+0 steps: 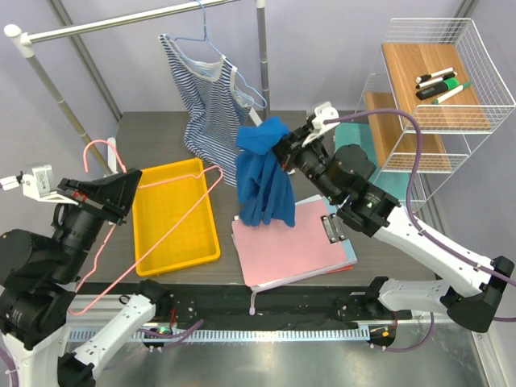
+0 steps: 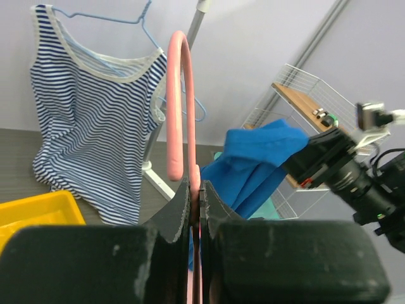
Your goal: Remove the tank top from the hanger
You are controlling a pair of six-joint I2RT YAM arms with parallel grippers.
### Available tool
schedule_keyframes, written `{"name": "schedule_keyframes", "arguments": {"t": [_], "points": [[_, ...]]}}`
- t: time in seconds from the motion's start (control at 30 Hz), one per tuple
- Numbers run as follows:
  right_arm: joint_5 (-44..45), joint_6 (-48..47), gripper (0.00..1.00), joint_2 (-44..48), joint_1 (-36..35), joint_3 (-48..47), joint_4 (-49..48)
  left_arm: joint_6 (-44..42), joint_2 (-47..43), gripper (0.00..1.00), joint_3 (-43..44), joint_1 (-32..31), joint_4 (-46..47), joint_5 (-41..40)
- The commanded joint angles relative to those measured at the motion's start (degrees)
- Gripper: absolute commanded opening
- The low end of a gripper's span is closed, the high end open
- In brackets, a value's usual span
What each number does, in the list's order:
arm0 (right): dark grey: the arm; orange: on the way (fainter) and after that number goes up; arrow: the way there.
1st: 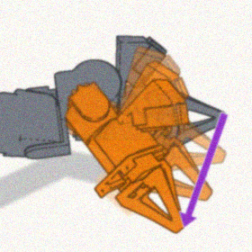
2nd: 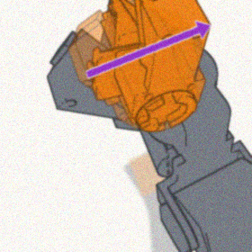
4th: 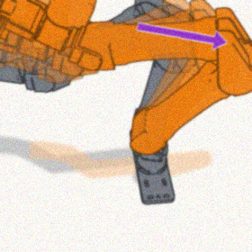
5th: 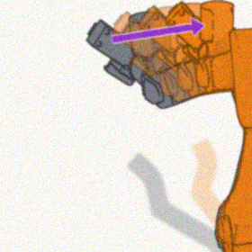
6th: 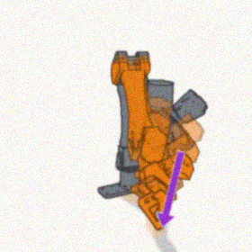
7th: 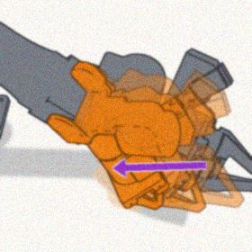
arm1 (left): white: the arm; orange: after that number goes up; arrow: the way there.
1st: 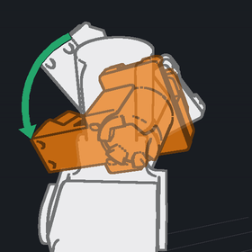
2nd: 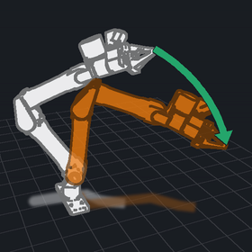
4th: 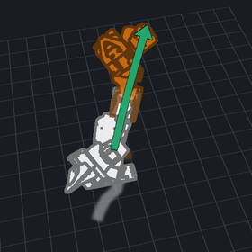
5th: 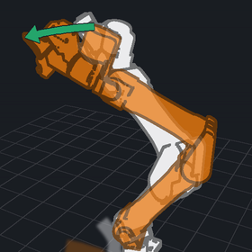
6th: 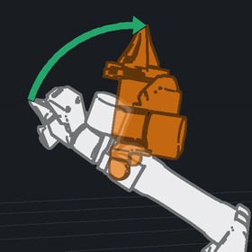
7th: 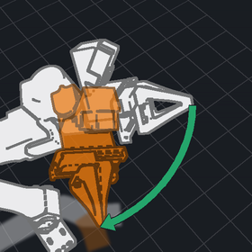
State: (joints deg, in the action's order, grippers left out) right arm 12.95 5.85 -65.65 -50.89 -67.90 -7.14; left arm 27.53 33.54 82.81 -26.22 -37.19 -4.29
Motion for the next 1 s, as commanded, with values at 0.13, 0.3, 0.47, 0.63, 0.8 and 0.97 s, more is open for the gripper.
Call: {"name": "schedule_keyframes", "arguments": {"t": [0.13,0.3,0.47,0.63,0.8,0.97], "points": [[-8.19,-0.58,0.01,-5.89,-0.17,-19.19,-3.14,-1.43,-4.09,0.0,0.78,0.2,-2.97,-7.66],[-18.11,4.52,0.01,-13.97,-0.43,-29.64,-8.67,-0.02,-6.9,0.0,2.01,0.2,-3.68,-8.8],[-20.77,7.51,0.01,-21.97,-3.32,-38.34,-11.41,-1.07,-8.84,0.0,4.37,0.11,-5.69,-13.54],[-19.02,5.15,0.01,-26.02,-7.2,-36.44,-16.67,-2.3,-10.68,0.0,5.61,0.2,-7.11,-15.92],[-15.5,7.68,0.01,-28.39,-8.34,-27.92,-23.79,-1.16,-14.28,0.0,8.68,0.2,-9.04,-15.04],[-15.32,13.49,0.01,-34.44,-9.22,-22.72,-27.67,-1.07,-16.49,0.0,10.62,0.2,-8.87,-15.66]]}}
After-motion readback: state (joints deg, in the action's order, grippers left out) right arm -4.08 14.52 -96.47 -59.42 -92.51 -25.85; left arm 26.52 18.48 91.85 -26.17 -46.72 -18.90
